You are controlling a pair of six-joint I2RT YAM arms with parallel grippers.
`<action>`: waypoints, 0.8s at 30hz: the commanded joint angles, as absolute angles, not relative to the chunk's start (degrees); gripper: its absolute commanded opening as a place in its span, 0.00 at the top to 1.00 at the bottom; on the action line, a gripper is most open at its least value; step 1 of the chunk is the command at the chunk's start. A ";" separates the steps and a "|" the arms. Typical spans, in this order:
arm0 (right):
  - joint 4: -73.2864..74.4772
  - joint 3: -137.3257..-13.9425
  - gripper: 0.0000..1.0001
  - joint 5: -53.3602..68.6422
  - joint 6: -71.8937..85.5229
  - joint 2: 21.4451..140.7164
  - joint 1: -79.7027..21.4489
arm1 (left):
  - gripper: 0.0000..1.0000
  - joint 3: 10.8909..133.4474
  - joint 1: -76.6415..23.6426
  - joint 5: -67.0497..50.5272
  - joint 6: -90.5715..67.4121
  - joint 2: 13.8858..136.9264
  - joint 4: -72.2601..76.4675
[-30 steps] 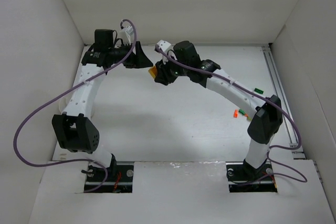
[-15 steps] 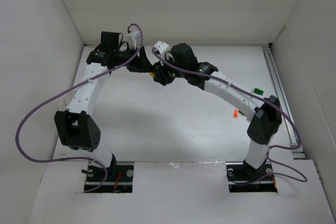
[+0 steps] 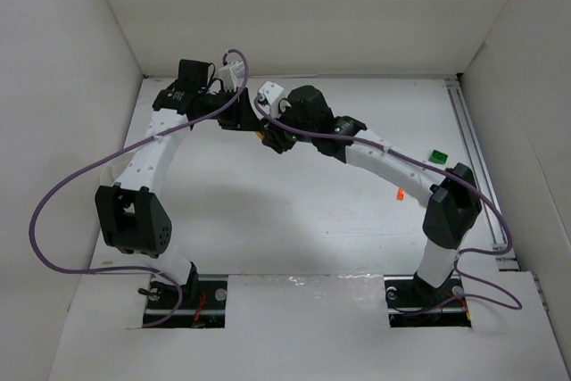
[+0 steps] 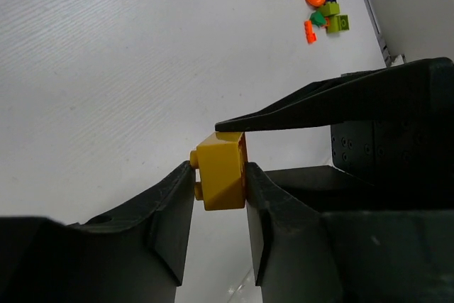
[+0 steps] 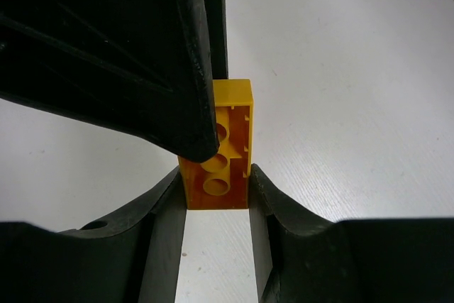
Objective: Sort the legos into containers by color
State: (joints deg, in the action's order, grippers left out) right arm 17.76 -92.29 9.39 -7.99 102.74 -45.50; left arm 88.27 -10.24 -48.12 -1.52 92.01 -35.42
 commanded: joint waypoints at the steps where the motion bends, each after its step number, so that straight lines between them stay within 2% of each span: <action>1: 15.21 -90.45 0.99 9.49 -10.54 98.44 -45.97 | 0.70 86.92 -9.84 -46.68 -0.70 88.34 -34.10; 2: 14.60 -89.92 0.99 9.49 -10.55 98.44 -45.97 | 0.67 86.92 -9.84 -46.67 -0.70 88.33 -34.10; 3: 14.59 -89.39 0.99 9.49 -11.16 97.92 -45.97 | 0.57 86.40 -9.84 -46.67 -0.70 88.33 -34.10; 5: 13.97 -88.51 0.99 9.49 -11.69 97.38 -45.97 | 0.50 86.40 -9.84 -46.05 -0.70 88.33 -34.10; 24: 12.83 -86.66 0.99 7.82 -16.08 96.86 -46.49 | 0.50 88.07 -9.84 -47.20 0.88 88.86 -35.24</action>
State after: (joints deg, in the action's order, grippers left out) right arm 15.86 -86.06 8.45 -14.87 99.46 -45.87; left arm 86.72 -10.22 -46.48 -0.23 91.29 -35.51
